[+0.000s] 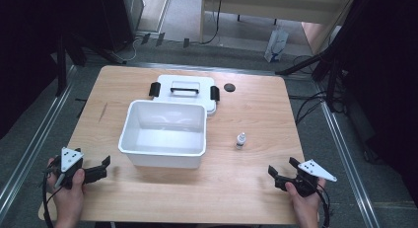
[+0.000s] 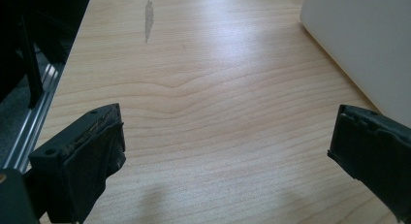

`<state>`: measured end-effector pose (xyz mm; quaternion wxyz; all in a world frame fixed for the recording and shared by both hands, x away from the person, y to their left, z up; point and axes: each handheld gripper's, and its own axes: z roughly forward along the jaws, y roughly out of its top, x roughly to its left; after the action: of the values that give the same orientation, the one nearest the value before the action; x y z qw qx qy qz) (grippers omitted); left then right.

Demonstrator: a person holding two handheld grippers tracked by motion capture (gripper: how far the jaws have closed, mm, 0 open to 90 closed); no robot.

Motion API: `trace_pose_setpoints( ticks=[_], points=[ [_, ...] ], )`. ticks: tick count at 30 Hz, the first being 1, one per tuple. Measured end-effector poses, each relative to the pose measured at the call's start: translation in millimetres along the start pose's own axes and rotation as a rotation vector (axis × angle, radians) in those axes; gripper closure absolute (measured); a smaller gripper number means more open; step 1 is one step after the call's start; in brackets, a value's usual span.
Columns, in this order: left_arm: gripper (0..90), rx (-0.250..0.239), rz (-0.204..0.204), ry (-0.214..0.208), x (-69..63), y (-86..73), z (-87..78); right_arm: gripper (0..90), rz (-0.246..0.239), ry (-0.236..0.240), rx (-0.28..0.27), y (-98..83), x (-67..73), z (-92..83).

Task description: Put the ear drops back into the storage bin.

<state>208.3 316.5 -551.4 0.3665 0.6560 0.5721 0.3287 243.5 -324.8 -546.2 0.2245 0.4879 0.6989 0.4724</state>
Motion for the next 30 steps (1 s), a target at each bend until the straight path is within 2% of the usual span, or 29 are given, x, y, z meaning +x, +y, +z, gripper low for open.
trace_pose_setpoints(
  ticks=[4,8,13,17,24,29,30],
  points=[
    [0.0,0.009,0.011,0.012,-1.3,0.4,0.8,5.6,0.012,-0.030,-0.001,-0.6,0.8,-0.9],
    [0.0,0.007,0.015,0.023,-2.1,0.8,1.6,5.6,0.007,-0.040,0.009,-0.3,1.9,0.1],
    [0.0,0.005,0.006,0.023,-1.4,1.4,2.7,5.5,-0.013,-0.024,0.034,0.9,3.4,3.2],
    [0.0,0.005,0.007,0.030,-1.7,1.4,2.4,4.8,-0.026,-0.015,0.034,1.0,3.8,3.4],
    [0.0,0.001,-0.023,0.020,1.2,1.2,1.9,4.4,0.002,-0.002,0.025,1.0,0.7,2.8],
    [0.0,-0.005,-0.029,0.023,1.8,0.9,1.3,4.7,0.077,0.031,0.044,2.4,-8.2,2.4],
    [0.0,-0.005,-0.029,0.023,1.8,0.9,1.3,4.7,0.077,0.031,0.044,2.4,-8.2,2.4]
  ],
)
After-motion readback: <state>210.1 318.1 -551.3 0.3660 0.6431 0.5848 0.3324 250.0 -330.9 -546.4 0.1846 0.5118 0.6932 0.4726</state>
